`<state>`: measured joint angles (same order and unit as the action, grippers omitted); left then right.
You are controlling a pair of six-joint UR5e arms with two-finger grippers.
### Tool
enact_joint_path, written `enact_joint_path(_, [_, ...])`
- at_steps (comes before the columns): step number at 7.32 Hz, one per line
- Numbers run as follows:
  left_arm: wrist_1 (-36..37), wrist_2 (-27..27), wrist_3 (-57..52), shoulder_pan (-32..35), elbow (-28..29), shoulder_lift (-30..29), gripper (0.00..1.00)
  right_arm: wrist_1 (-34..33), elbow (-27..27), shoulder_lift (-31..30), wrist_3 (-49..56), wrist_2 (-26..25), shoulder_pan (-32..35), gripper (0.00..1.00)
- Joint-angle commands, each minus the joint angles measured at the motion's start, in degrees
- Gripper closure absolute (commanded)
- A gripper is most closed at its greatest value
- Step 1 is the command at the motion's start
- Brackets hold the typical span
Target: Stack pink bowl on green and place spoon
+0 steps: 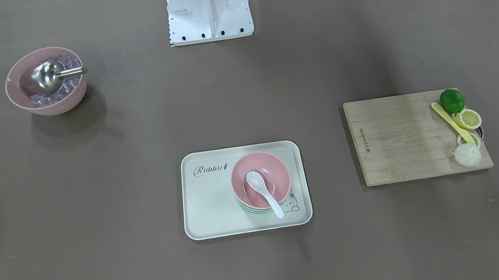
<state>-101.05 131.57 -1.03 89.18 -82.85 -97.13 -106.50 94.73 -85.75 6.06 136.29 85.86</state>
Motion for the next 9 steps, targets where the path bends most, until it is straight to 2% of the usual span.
enact_joint_path(1, [0.2,0.0,0.3,-0.1,0.1,0.1,0.02,3.3,-2.4,0.0,-0.2,-0.2,0.0,0.0])
enact_joint_path(9, [0.1,0.0,0.3,-0.1,-0.1,0.7,0.02,3.5,-2.4,0.8,-0.7,-0.5,0.0,0.0])
